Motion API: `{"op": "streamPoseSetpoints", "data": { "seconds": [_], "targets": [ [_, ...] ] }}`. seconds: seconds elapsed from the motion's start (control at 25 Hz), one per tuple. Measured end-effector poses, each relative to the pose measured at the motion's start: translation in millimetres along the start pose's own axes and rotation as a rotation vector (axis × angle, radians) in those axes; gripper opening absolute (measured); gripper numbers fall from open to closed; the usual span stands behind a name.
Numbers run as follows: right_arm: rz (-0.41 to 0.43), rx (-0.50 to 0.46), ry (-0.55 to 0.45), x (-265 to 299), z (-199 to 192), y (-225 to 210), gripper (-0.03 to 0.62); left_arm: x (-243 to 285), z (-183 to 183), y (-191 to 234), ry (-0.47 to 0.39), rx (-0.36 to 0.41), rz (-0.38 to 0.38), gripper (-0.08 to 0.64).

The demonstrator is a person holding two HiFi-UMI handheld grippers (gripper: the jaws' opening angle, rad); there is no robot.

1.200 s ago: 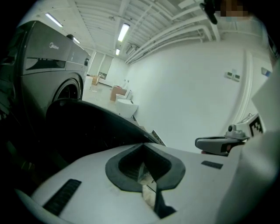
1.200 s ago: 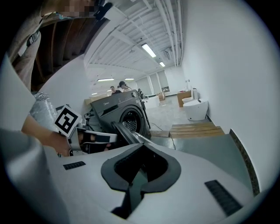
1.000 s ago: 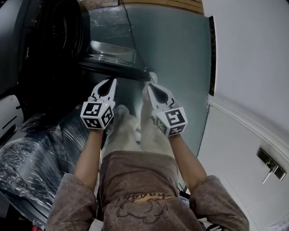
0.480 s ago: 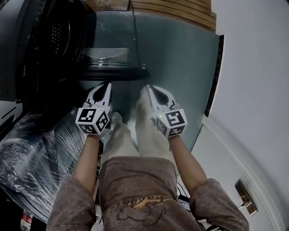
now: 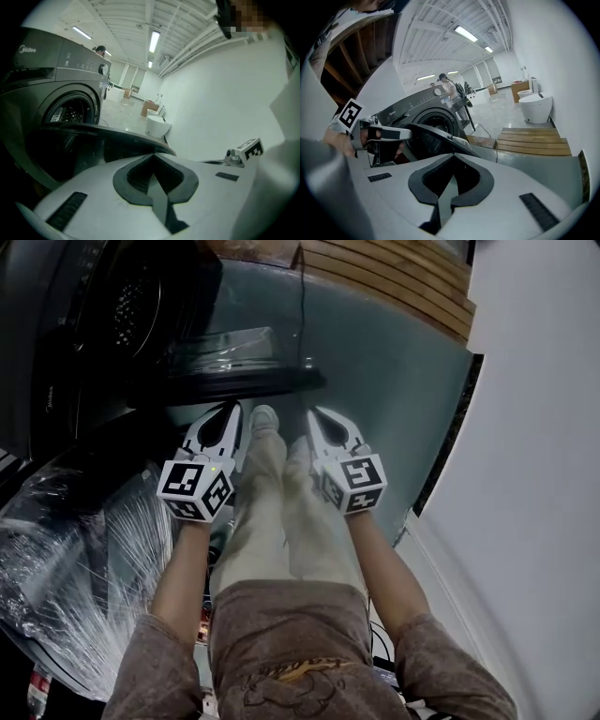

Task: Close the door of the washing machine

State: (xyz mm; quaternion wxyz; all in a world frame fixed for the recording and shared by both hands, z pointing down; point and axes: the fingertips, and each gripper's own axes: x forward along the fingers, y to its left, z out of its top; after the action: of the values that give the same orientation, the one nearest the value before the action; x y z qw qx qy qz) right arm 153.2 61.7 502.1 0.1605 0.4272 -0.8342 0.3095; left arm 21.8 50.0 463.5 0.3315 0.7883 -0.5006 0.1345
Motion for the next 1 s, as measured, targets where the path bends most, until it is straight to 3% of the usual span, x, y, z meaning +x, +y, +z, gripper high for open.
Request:
{"op": "streamPoseSetpoints", "data": {
  "seconds": [0.64, 0.8, 1.0],
  "targets": [
    [-0.046, -0.090, 0.014, 94.7, 76.4, -31.2, -0.008, 52.0, 57.0, 34.8, -0.038, -0.033, -0.060, 0.002],
    [-0.034, -0.110, 0.013, 115.6, 95.5, -36.8, -0.008, 63.0, 67.5, 44.8, -0.049, -0.020, -0.039, 0.002],
    [0.039, -0.136, 0.044, 142.6, 115.9, -39.0, -0.007, 72.5, 82.3, 56.1, -0.068, -0.084, 0.030, 0.002]
  ]
}}
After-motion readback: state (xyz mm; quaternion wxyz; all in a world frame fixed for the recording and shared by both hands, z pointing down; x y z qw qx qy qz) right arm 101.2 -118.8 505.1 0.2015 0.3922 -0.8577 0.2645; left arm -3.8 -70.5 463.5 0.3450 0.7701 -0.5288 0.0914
